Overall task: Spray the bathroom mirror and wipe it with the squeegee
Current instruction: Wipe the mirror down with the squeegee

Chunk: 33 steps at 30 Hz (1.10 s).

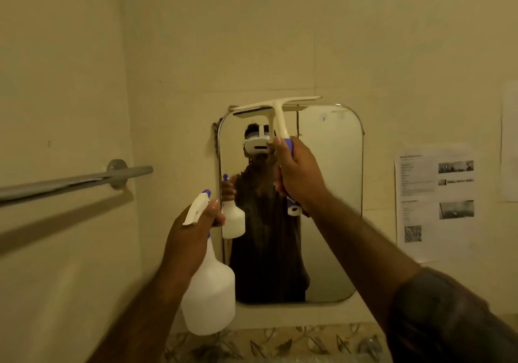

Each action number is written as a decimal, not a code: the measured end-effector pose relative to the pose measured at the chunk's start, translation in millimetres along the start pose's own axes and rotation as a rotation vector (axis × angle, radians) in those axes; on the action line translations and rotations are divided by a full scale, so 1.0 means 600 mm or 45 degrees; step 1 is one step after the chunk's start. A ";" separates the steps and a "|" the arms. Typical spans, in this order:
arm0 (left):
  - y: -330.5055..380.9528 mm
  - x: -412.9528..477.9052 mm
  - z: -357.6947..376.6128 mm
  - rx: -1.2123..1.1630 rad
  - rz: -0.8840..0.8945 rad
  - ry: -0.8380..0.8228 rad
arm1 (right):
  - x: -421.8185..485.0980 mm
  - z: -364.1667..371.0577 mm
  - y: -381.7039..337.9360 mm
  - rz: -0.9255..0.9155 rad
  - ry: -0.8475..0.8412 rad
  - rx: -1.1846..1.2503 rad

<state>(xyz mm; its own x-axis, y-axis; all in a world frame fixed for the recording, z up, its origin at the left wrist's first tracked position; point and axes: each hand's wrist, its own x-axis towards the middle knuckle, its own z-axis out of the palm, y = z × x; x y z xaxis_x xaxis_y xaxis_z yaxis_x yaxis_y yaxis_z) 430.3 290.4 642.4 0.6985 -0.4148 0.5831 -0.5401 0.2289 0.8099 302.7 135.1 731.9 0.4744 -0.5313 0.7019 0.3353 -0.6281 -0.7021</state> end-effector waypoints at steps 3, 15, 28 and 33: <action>-0.002 0.002 -0.018 -0.064 0.016 0.037 | 0.031 0.033 0.006 0.023 -0.012 -0.086; -0.048 0.002 -0.044 0.012 -0.043 0.078 | -0.183 0.114 0.234 0.252 0.020 -0.330; -0.071 -0.040 -0.034 0.041 -0.112 0.083 | -0.461 0.083 0.376 0.863 -0.191 -0.645; -0.062 -0.041 -0.023 0.034 -0.111 0.051 | -0.361 0.023 0.269 0.576 0.091 -0.253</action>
<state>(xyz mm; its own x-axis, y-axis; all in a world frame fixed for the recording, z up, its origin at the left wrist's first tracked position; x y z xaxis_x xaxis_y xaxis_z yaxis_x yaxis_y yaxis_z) 439.9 304.0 598.9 0.7615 -0.3965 0.5127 -0.4883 0.1693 0.8561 265.2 156.4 465.1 0.4770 -0.8091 0.3433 -0.0565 -0.4180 -0.9067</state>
